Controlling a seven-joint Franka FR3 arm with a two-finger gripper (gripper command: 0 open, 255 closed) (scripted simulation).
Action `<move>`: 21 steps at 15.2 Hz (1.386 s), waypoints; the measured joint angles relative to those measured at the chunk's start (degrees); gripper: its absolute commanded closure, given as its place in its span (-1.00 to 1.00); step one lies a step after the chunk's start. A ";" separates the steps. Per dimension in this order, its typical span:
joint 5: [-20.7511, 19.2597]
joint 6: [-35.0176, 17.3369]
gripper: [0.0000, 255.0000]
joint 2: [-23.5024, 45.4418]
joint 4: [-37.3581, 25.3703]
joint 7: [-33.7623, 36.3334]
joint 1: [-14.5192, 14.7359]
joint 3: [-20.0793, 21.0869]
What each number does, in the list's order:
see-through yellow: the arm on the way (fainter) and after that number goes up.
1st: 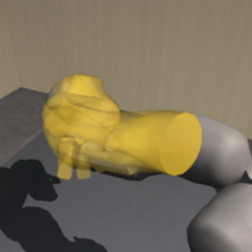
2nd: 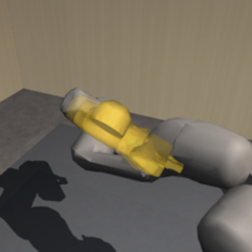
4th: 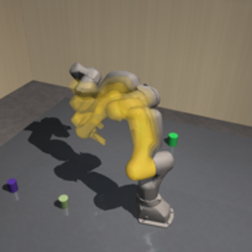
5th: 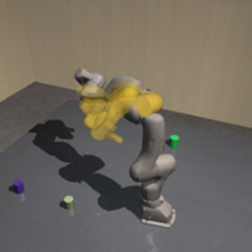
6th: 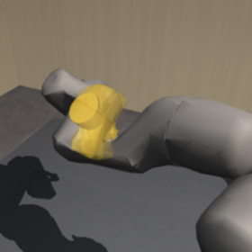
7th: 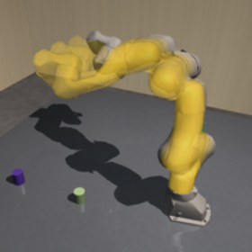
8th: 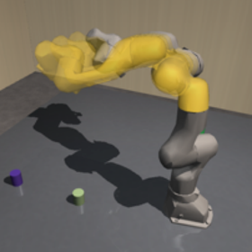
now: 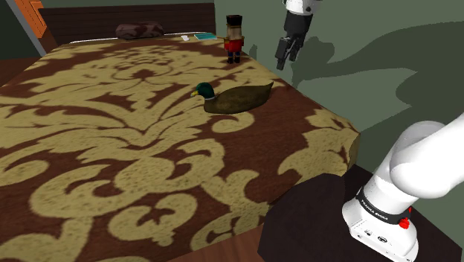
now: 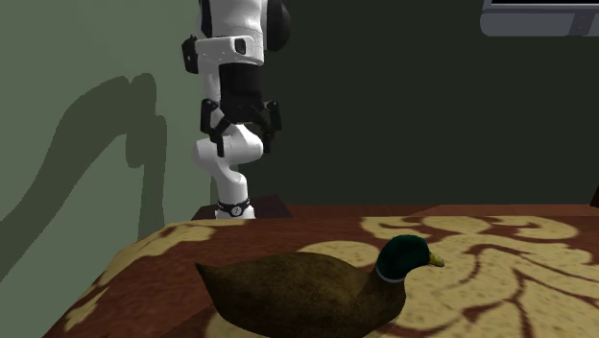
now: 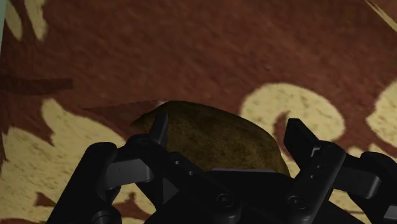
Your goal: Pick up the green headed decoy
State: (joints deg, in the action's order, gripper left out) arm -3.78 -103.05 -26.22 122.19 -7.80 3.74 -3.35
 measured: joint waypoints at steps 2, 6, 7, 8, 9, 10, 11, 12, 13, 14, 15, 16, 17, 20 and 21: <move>0.61 -2.00 -1.00 4.16 -2.13 -3.07 1.09 -0.38; 2.13 -4.56 -1.00 12.12 -7.39 -9.42 3.02 -0.84; 2.52 -5.06 -1.00 14.13 -8.83 -11.01 3.44 -0.86; 2.95 -5.18 -1.00 16.27 -10.77 -12.54 3.86 -0.82; 3.40 -5.67 -1.00 18.33 -12.27 -14.03 4.26 -0.71; 3.82 -6.04 -1.00 20.41 -13.91 -15.52 4.63 -0.59; 4.21 -6.36 -1.00 21.97 -15.05 -16.97 4.96 -0.42; 4.62 -6.31 -1.00 24.32 -17.37 -18.41 5.30 -0.21; 5.02 -6.07 -1.00 26.34 -19.50 -19.97 5.53 -0.03; 5.44 -6.42 -1.00 28.70 -21.46 -21.63 5.70 0.13; 5.75 -5.95 -1.00 30.52 -23.60 -23.06 5.93 0.42; 6.08 -5.30 -1.00 32.62 -26.23 -24.51 6.10 0.71; 6.28 -5.24 -1.00 33.90 -27.47 -25.48 6.55 1.23; 6.89 -4.94 -1.00 40.09 -33.60 -29.32 7.23 2.43; 6.92 -4.73 -1.00 41.89 -35.53 -30.10 7.75 3.02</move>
State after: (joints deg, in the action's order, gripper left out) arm 3.14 -107.78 15.67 86.66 -37.90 11.49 -0.32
